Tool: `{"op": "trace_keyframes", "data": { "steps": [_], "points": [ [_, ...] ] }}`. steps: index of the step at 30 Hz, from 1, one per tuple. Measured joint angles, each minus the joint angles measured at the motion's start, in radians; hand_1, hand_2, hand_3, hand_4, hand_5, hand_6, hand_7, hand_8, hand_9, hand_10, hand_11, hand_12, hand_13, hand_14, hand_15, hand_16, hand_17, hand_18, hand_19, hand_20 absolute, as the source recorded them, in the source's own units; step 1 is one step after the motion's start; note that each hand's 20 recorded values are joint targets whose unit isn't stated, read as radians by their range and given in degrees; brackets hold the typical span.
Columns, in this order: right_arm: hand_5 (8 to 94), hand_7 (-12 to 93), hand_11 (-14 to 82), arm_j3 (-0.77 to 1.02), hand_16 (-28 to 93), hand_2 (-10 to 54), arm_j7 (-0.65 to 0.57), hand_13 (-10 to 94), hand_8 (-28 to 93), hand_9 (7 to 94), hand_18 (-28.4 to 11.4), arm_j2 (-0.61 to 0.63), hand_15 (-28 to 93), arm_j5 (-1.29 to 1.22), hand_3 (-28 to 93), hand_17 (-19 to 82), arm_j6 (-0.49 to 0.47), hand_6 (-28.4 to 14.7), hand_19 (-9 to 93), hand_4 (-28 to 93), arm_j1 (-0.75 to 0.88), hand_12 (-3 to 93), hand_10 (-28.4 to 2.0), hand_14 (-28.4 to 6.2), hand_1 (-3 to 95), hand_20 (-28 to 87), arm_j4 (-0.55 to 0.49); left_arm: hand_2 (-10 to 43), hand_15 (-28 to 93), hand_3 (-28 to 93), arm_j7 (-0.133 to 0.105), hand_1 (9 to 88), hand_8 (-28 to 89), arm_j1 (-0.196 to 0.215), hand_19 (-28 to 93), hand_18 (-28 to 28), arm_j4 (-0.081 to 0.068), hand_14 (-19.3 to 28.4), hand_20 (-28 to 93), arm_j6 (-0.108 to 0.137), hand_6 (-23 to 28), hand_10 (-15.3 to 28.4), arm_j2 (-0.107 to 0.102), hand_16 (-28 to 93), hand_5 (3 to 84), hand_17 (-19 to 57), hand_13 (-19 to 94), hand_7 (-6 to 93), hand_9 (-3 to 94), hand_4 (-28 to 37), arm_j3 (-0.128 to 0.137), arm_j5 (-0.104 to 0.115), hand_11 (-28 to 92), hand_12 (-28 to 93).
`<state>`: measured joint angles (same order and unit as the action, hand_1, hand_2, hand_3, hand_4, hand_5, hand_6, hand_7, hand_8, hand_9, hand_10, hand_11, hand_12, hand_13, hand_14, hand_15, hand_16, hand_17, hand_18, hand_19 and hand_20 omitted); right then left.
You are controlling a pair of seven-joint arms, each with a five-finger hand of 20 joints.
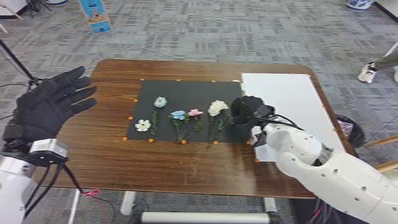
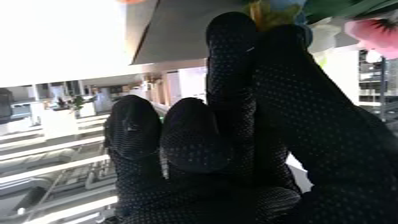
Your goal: Arrange flowers
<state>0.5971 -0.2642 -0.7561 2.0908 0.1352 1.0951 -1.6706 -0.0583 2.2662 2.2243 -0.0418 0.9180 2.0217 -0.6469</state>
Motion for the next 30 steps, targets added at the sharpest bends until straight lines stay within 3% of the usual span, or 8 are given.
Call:
{"op": "trace_keyframes", "data": {
  "steps": [7, 12, 23, 30],
  "points": [
    [65.2, 36, 8.6, -0.01, 36, -9.5, 0.005, 71, -4, 82.5, -18.9, 0.0, 83, -0.004, 76, 42, 0.0, 4.8, 93, -28, 0.003, 36.7, -3.7, -4.0, 46.1, 58, -0.004, -3.8, 28, 70, 0.001, 21.5, -9, -0.001, 45, 23.9, -0.001, 15.3, 9, 0.0, 3.0, 12.8, 0.0, 1, 30.9, -9.8, 24, 18.2, 29.0, -28.3, -0.003, 0.001, 22, 18],
    [59.7, 26, 20.0, -0.007, 36, -9.5, 0.014, 70, -15, 74.2, -19.5, 0.001, 83, -0.004, 81, 41, -0.004, 5.3, 93, -28, 0.012, 18.2, -7.0, -4.5, 36.7, 57, -0.014, -3.8, 28, 70, 0.001, 21.5, -9, 0.0, 45, 23.8, -0.002, 15.3, 9, 0.0, 3.0, 12.9, 0.0, 1, 30.9, -9.8, 24, 18.3, 29.0, -28.3, -0.004, 0.001, 22, 18],
    [52.4, 23, 19.0, 0.025, 34, -9.5, -0.006, 66, -14, 66.0, -20.1, 0.015, 81, 0.038, 82, 37, -0.031, 2.5, 92, -28, 0.039, 18.0, -9.3, -5.7, 31.4, 56, -0.052, -3.7, 28, 70, 0.002, 21.6, -9, -0.001, 45, 23.8, -0.006, 15.3, 9, -0.001, 3.0, 12.9, -0.003, 1, 30.8, -9.8, 24, 18.2, 29.1, -28.3, -0.005, 0.002, 22, 18],
    [47.4, 20, 16.6, 0.121, 31, -9.5, -0.064, 60, -12, 58.6, -20.5, 0.043, 76, 0.068, 84, 35, -0.053, -1.1, 92, -28, 0.098, 17.5, -11.8, -8.1, 29.0, 57, -0.117, -3.7, 28, 70, 0.002, 21.6, -9, 0.0, 45, 23.7, -0.006, 15.2, 9, -0.001, 3.1, 12.8, -0.003, 1, 30.9, -9.8, 24, 18.1, 29.0, -28.3, -0.005, 0.002, 22, 18]
  ]
}}
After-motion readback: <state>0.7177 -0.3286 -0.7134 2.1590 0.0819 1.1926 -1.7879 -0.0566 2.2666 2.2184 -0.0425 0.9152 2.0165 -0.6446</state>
